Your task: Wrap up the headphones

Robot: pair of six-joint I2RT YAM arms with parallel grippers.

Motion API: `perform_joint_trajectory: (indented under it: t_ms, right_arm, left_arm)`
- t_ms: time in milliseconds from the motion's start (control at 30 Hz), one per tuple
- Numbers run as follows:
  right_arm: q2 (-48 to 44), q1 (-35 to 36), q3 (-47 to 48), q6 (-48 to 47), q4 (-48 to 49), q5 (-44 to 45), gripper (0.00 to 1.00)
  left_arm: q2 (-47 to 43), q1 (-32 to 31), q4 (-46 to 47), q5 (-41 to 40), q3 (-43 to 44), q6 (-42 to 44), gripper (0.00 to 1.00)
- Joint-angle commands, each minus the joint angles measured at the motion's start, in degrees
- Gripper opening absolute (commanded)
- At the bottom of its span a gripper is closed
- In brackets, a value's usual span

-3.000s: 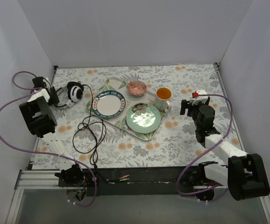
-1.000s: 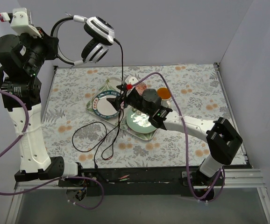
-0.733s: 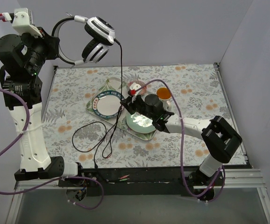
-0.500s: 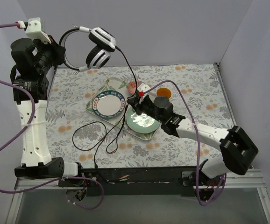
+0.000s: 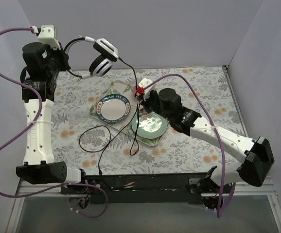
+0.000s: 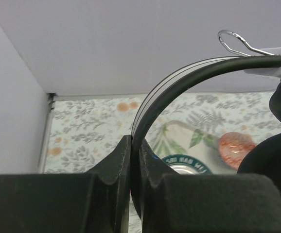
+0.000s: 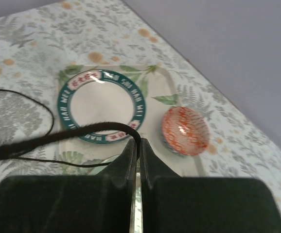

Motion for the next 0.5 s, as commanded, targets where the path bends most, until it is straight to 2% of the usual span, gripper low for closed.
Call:
perform_joint_trajectory:
  t_ms: [0,67,167,333,467]
  right_arm:
    - [0.0,0.9,13.8,-5.1,-25.4,19.3,0.01]
    - [0.3,1.2,18.1,-6.2,-29.3,28.7,0.01]
    - [0.1,1.9,21.5,-9.0,-32.6,36.7,0.01]
    - [-0.1,3.4,23.6,-17.3,-27.6,40.7,0.01]
    - [1.6,6.3,27.1,-27.7,-23.8,41.5,0.01]
  left_arm:
    - [0.6,-0.6,6.2,-10.7,-8.7,7.4,0.0]
    - [0.2,-1.6,10.3,-13.8,-11.7,9.4,0.0]
    - [0.2,-2.9,13.9,-19.1,-15.1,13.0,0.0]
    - [1.3,-9.3,15.8,-24.1,-16.3,16.9,0.0]
    - [1.7,-11.7,16.5,-25.5,-17.8,17.7,0.0]
